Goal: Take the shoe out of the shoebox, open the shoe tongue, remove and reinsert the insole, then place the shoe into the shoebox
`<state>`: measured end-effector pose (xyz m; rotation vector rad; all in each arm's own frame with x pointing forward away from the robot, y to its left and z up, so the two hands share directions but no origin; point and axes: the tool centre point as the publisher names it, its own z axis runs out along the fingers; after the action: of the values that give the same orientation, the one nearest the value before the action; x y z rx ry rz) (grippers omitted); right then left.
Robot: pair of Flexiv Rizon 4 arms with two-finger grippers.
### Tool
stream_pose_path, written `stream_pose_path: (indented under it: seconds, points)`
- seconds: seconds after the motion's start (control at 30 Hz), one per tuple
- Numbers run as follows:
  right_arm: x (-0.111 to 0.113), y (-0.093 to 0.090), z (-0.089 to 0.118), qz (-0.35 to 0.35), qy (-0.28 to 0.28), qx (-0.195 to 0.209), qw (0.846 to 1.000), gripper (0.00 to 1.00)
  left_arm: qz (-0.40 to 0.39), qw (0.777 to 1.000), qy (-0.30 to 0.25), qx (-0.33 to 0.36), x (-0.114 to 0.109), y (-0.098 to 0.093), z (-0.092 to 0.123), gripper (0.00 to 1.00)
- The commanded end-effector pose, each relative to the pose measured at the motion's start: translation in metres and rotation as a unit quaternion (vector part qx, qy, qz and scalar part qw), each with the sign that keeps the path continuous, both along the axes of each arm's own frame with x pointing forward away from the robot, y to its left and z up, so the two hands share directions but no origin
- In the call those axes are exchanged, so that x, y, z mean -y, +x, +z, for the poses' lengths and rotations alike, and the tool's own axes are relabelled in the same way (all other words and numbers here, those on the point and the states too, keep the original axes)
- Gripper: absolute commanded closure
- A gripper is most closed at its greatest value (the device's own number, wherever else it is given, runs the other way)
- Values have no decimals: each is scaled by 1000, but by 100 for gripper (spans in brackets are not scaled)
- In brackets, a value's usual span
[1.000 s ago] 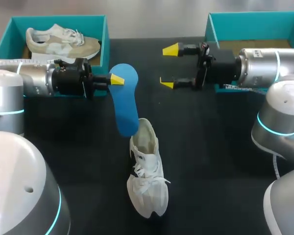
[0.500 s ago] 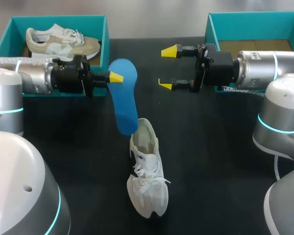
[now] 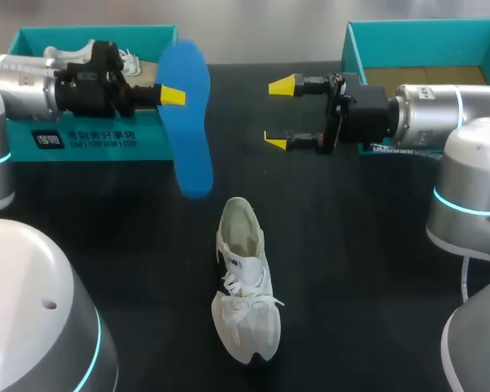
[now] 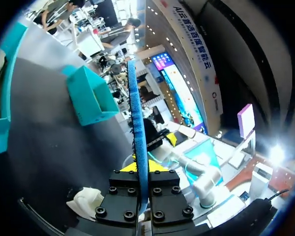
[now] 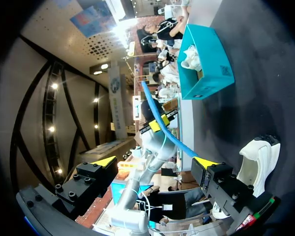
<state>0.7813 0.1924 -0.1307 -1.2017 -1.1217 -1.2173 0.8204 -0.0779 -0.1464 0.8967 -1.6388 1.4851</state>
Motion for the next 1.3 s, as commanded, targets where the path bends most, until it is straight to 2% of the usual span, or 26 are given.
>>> stream_pose_path:
  seconds: [0.03, 0.17, 0.23, 0.73, 0.97, 1.03, 1.17, 1.3]
  points:
    - [-2, 0, 0, -1, -1, 0, 1000, 0, 28, 940, 20, 339, -2, -14, 3, 100]
    - [-2, 0, 0, -1, -1, 0, 1000, 0, 50, 902, 21, 427, -3, -18, 4, 100]
    - [-2, 0, 0, -1, -1, 0, 1000, 0, 87, 879, 31, 468, -2, -17, 6, 100]
    - [-2, 0, 0, -1, -1, 0, 1000, 0, 87, 879, 31, 468, -2, -17, 6, 100]
    - [-2, 0, 0, -1, -1, 0, 1000, 0, 76, 811, 22, 580, 2, -21, 17, 100]
    - [-2, 0, 0, -1, -1, 0, 1000, 0, 71, 799, 24, 596, 3, -21, 21, 100]
    - [-2, 0, 0, -1, -1, 0, 1000, 0, 62, 761, 35, 645, 5, -22, 30, 100]
    - [-2, 0, 0, -1, -1, 0, 1000, 0, 58, 731, 37, 679, 8, -19, 37, 100]
